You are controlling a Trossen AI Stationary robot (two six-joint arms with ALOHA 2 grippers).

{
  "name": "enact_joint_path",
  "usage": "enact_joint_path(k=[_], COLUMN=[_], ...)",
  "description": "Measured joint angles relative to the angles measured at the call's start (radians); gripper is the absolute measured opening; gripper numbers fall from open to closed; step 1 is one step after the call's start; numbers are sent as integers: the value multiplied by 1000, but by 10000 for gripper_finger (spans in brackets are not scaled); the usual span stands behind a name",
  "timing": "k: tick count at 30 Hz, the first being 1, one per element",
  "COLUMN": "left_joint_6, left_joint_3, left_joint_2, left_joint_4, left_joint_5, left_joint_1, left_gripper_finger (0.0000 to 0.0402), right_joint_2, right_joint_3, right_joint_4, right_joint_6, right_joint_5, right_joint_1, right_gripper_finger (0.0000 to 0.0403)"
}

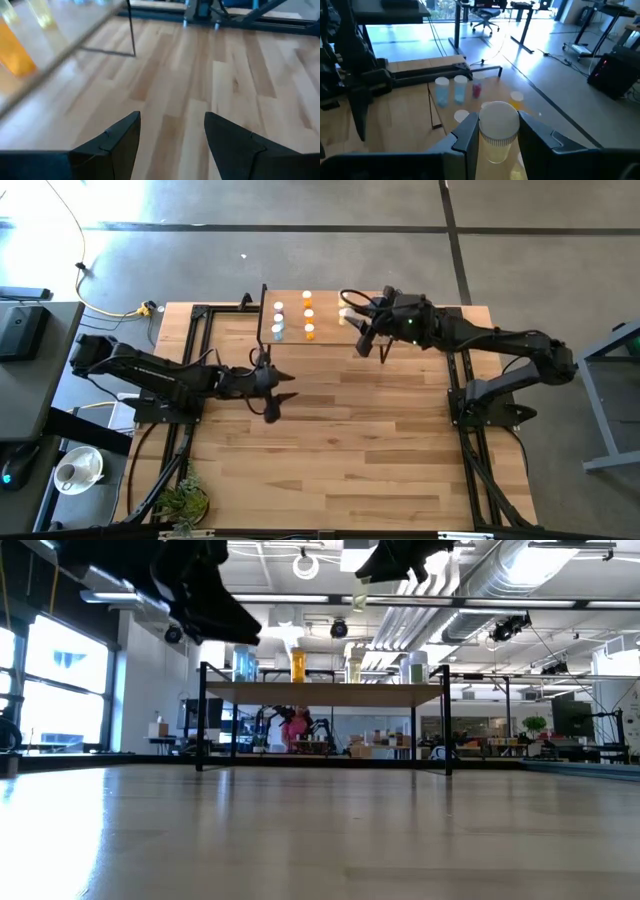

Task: Pick and place medicine bottles onto shelf by color
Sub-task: Put the yellow pill bottle on the shelf aligned with the other yellow pill bottle

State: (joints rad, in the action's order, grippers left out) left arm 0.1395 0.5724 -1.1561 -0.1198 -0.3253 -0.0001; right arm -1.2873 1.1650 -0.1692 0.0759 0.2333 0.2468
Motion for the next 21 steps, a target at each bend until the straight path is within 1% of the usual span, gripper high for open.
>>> enact_joint_path(k=[2,6,15,21], left_joint_6=[27,58,59,59], left_joint_3=[-44,-110,-115,-115], left_joint_2=[-1,-1,0,0], left_joint_4=[-47,-141,-183,-183], left_joint_5=[27,62,63,66], left_joint_1=[8,16,34,33], left_gripper_finger=[211,211,211,211], right_joint_2=[-1,-37,-154,-200], right_joint_3=[0,-1,-3,-3], right_joint_4=[-22,-68,-76,-80], right_joint_6=[-13,-45,-61,-122], right_joint_5=[-6,-69,-85,-71], right_joint_1=[12,37,42,63], right_gripper_finger=[99,99,99,99])
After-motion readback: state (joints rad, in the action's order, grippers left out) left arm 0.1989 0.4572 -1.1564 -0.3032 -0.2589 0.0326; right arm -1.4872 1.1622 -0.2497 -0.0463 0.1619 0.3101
